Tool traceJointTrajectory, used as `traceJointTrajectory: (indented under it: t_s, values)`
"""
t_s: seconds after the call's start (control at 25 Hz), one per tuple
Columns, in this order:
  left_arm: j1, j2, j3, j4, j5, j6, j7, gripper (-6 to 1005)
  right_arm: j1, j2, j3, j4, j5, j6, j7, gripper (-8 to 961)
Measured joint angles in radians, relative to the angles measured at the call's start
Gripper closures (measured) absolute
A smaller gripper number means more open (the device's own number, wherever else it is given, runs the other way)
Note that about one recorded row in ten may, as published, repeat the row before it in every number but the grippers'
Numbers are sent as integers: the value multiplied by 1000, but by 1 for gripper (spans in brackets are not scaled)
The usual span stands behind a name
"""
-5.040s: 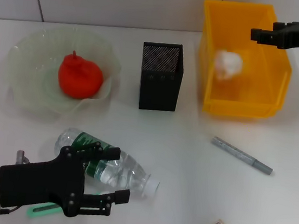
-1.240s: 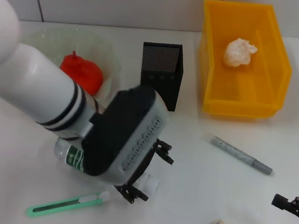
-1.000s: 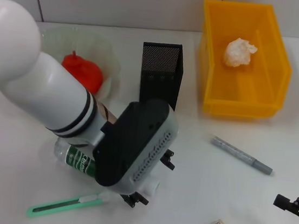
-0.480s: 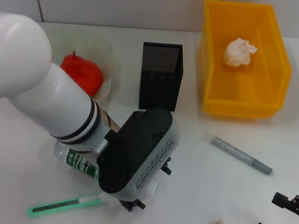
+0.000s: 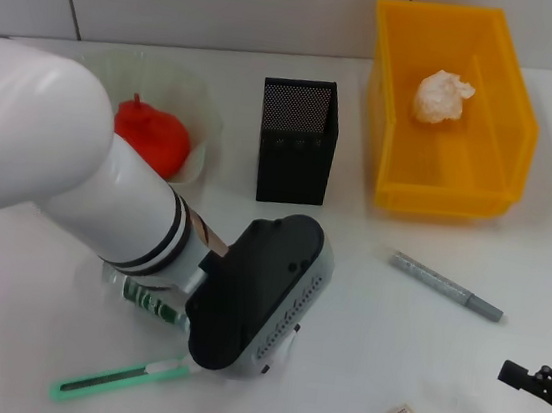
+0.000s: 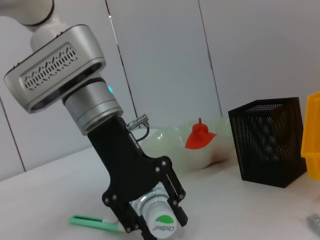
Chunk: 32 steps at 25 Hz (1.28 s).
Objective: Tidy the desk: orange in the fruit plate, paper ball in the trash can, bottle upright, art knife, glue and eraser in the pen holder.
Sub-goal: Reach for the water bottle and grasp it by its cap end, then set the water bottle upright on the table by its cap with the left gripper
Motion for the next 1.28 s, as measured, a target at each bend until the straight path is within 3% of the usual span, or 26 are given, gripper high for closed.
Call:
traceJointTrajectory:
  t_s: [0.2,0.56,0.6,0.88,1.0,1.12,1.28]
  values:
    - [5,0,8,11,2,-2,5,554,-3,2,0,0,-1,0,0,157]
    - [35,1,6,97,3,10,-13,558,-4,3,0,1,-11,11,-2,157]
    - [58,2,-17,157,3,38,-31,558,-2,3,0,1,-11,14,-2,157]
    - [95,5,-119,254,-5,138,-85,555,6,4,0,2,-11,18,-2,157]
    - [113,6,-149,278,-5,144,-102,555,13,4,-1,2,-12,29,-2,157]
    - [178,8,-226,355,-6,148,-121,554,20,4,-5,2,-12,37,-2,157]
    - [199,8,-247,379,-6,150,-122,553,31,4,-6,2,-13,38,-2,157]
